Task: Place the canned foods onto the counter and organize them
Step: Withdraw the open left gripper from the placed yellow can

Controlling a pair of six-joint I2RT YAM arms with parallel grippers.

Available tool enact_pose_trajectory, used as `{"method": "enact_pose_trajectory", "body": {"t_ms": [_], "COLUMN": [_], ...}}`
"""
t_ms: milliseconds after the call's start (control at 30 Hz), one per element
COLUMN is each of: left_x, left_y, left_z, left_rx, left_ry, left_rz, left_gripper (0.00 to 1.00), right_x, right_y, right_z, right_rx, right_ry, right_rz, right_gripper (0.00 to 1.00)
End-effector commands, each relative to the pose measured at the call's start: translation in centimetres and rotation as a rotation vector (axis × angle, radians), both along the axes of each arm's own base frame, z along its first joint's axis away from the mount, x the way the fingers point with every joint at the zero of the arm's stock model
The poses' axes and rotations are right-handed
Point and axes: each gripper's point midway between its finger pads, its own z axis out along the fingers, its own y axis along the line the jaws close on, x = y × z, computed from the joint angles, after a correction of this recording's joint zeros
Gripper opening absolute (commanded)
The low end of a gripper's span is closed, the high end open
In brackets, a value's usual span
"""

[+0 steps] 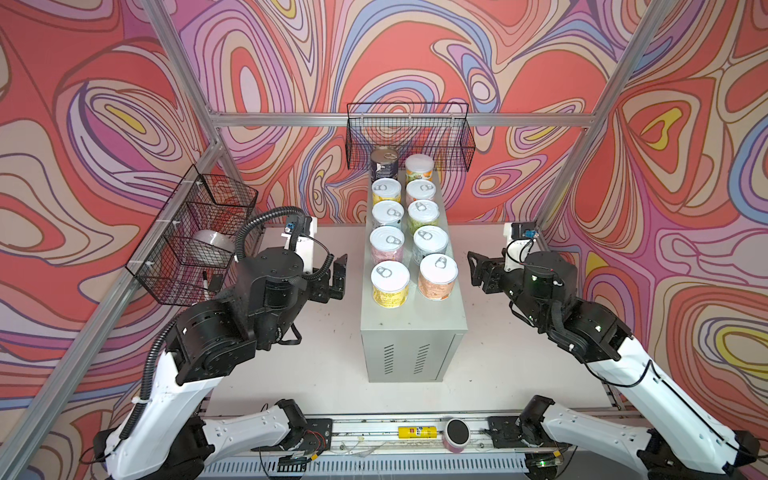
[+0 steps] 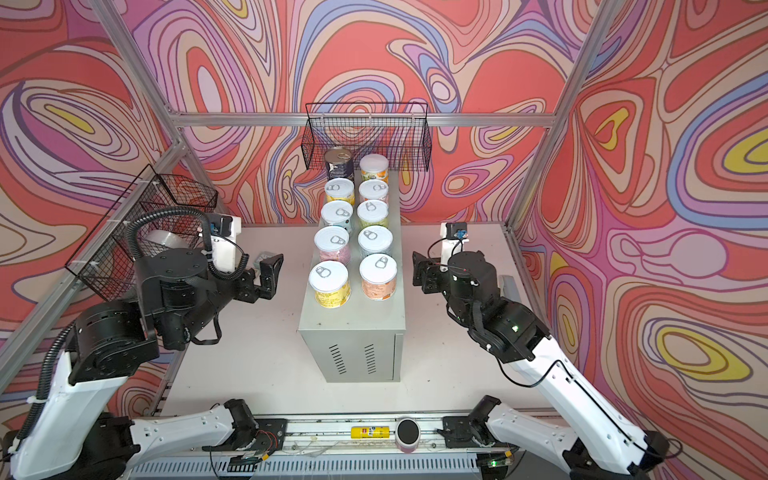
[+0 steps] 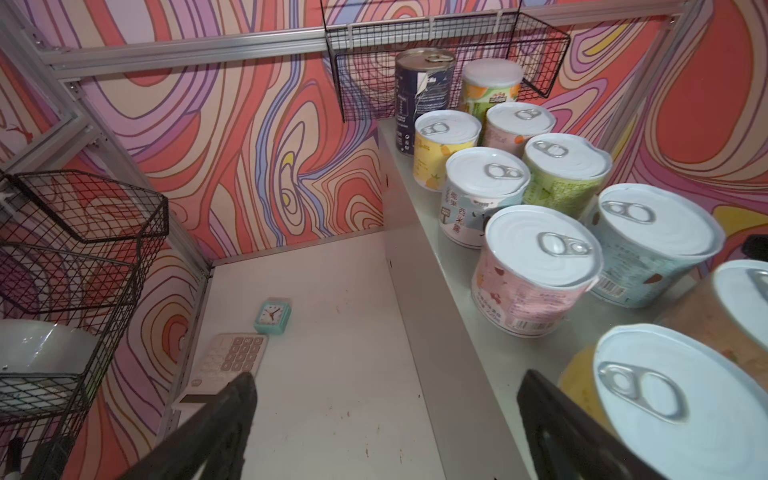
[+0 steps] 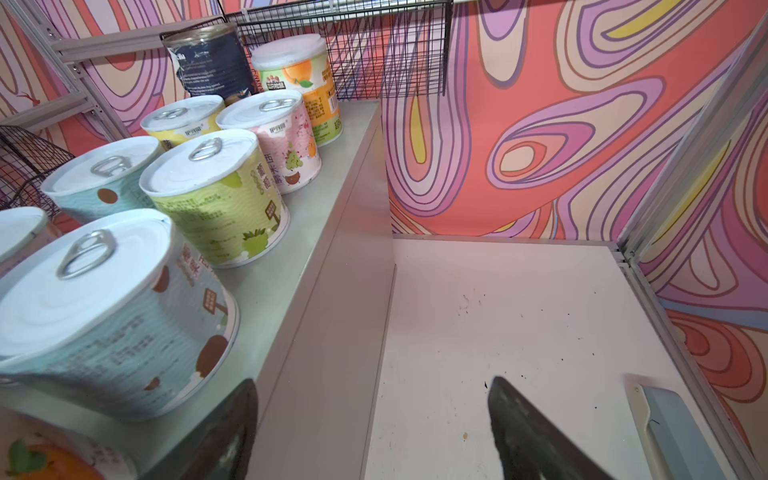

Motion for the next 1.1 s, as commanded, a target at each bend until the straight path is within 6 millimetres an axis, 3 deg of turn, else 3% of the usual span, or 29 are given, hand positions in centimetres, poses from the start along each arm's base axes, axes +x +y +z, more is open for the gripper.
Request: {"method": "enact_pose_trajectory", "body": {"t_ms": [0, 433, 1067], "left_x": [0.1, 4.0, 6.7], "left_y": [-0.1, -1.6, 0.0], "left_z": [-0.9, -5.2, -10.4], "left_rx": [-0.051, -0.075, -0.140], "left_ry": [0.036, 0.163, 0.268], "left_rz": [-0.014, -0.028, 0.017], "left_gripper": [0.99, 0.98, 0.97], "right_x": [0.0, -0.2, 0.1], "right_y": [-0.3, 1.9, 3.9], "right_z": [1.0, 1.3, 0.3], "right_rx": [-0.022, -0.012, -0.012], "right_ry": [-0.026, -0.024, -0.007], "right_rz": [-0.027, 0.031, 0.086], "right_gripper": [0.89, 0.88, 0.88]}}
